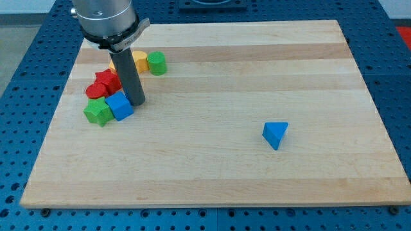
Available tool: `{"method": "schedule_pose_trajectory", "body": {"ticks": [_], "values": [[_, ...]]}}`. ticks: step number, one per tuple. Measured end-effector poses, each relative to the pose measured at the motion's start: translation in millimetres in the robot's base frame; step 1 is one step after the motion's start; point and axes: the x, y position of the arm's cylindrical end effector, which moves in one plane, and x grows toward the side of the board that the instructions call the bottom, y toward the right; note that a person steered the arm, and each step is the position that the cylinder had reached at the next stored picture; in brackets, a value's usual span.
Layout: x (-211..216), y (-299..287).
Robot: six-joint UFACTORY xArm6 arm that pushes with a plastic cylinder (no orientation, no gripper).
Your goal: Move the blue triangle towards the green circle
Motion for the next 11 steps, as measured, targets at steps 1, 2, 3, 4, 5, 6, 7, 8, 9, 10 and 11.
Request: {"method": "schedule_pose_trajectory", "body": {"ticks": [1, 2, 3, 4, 5, 6, 7, 8, 9, 10, 11], "values": [[0.5, 48.0], [45.3, 89.4], [136.5, 106.5], [160.6, 180.7], [131.6, 248.1], [101.2, 256.9], [69.6, 256.6], [26.4, 262.0], [-16.7, 246.5], [-21.1, 196.2], [-25.0, 158.4]]}}
